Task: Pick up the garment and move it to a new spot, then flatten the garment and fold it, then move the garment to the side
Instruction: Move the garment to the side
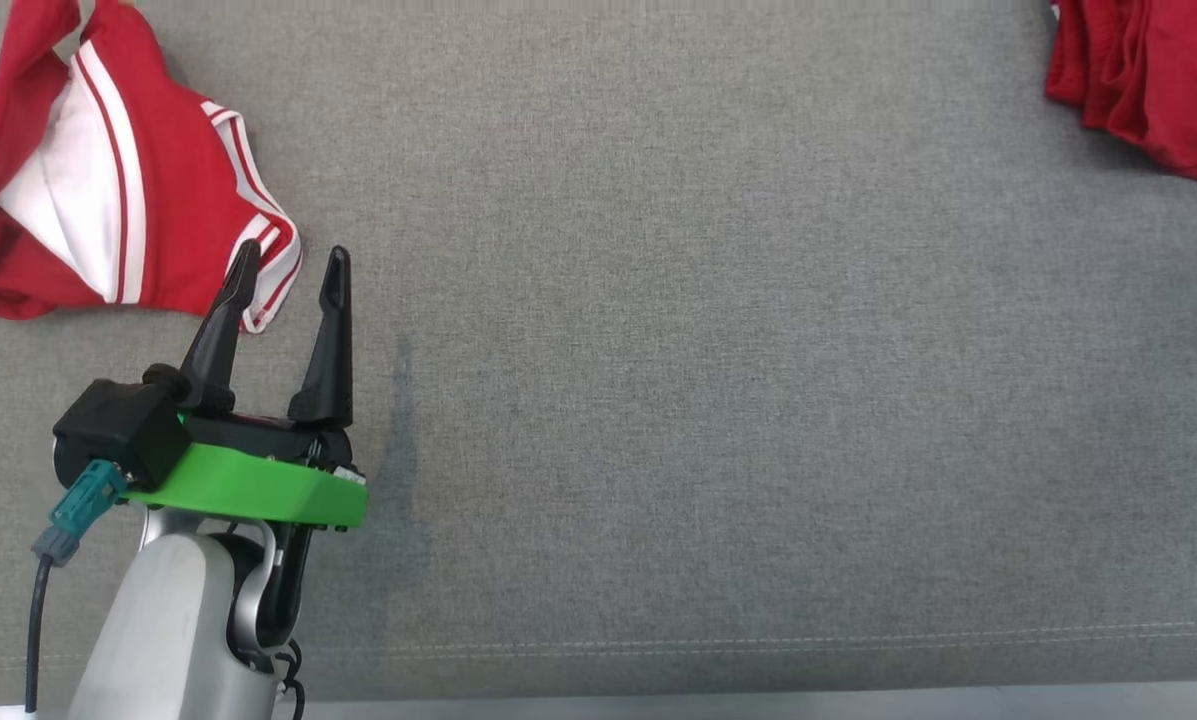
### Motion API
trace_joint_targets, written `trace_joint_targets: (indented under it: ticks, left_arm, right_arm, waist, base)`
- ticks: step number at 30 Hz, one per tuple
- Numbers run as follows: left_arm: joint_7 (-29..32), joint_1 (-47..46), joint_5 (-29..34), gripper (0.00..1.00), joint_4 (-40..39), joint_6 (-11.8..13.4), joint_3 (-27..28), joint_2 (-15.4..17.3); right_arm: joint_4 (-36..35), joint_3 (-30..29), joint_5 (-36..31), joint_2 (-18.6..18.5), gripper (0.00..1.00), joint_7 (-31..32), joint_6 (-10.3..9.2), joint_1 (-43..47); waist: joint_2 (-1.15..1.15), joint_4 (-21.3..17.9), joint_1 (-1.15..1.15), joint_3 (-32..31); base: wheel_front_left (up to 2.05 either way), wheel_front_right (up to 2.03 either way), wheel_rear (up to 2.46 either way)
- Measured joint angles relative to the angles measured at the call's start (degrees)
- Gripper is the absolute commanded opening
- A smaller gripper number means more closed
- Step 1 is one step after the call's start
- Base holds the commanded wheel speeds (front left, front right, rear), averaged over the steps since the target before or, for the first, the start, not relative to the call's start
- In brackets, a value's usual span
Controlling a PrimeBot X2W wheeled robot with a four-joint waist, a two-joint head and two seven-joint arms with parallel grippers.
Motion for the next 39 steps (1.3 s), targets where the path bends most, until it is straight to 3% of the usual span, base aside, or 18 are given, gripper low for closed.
trace_joint_targets:
  ticks: [7, 15, 29, 39]
  left_arm:
    - [0.0, 1.5, 0.0, 1.00, 1.1, 0.0, 0.7, -0.3]
    - [0.0, 4.2, 0.0, 1.00, 2.8, 0.0, 2.3, -0.8]
    - [0.0, 9.3, 0.1, 1.00, 4.0, 0.0, 3.0, -1.1]
    - [0.0, 11.1, 0.1, 1.00, 3.2, 0.0, 4.5, -1.6]
  right_arm:
    - [-4.9, 3.0, -1.6, 1.8, 1.00, -1.5, 3.52, 1.9]
    - [-11.8, 5.9, -3.6, 6.4, 1.00, -1.9, 5.08, 7.5]
    - [-31.9, 4.0, -4.6, 10.5, 1.00, -1.9, 5.56, 21.8]
    - [-42.8, 4.2, -7.4, 14.5, 1.00, -1.9, 5.57, 32.7]
  waist:
    - [0.00, -0.8, 0.00, -4.2]
    - [0.00, -2.0, 0.00, -10.1]
    - [0.00, -4.3, 0.00, -19.2]
    - [0.00, -4.7, 0.00, -21.7]
  base:
    - [0.00, 0.00, 0.00]
    - [0.00, 0.00, 0.00]
    - [0.00, 0.00, 0.00]
    - [0.00, 0.00, 0.00]
